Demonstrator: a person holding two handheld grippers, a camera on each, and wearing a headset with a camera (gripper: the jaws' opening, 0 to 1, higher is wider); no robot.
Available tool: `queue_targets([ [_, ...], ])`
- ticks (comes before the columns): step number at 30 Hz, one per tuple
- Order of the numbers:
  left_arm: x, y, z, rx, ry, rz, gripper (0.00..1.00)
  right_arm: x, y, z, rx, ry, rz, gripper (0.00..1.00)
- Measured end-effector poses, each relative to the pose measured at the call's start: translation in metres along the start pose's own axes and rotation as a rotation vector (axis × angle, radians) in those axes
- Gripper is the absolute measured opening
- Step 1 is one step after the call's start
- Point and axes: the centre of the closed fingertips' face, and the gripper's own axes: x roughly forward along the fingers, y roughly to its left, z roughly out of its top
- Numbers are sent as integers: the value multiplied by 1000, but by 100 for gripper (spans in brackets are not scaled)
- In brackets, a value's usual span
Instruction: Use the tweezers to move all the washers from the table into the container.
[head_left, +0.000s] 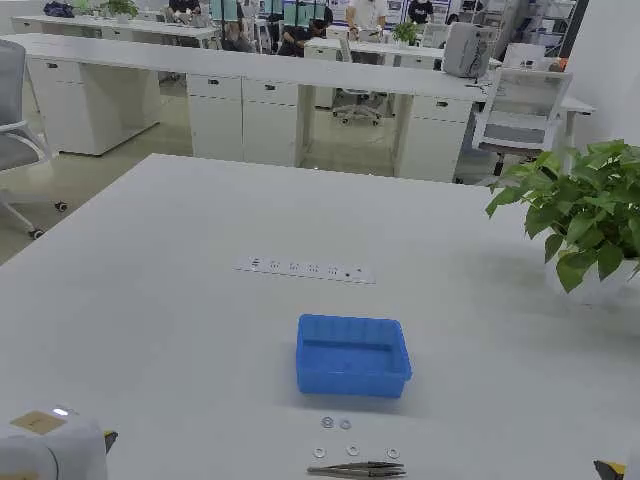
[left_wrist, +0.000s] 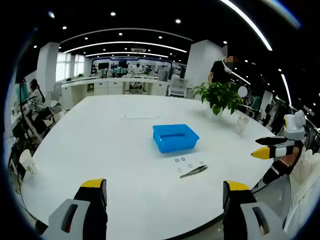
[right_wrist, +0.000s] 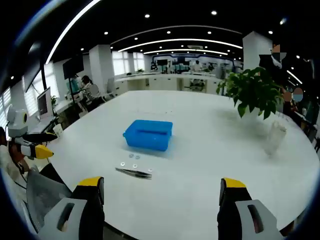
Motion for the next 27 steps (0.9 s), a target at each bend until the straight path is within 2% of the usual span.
queue_targets([
  [17,1,-6,5,14,-18,-19,99,0,-1,4,-7,-13,5,93],
  [23,0,-6,10,14,-40,-14,99,1,-1,3,-19,-3,6,93],
  [27,1,-5,9,18,-36,-13,99,2,0,2,-27,4,5,92],
])
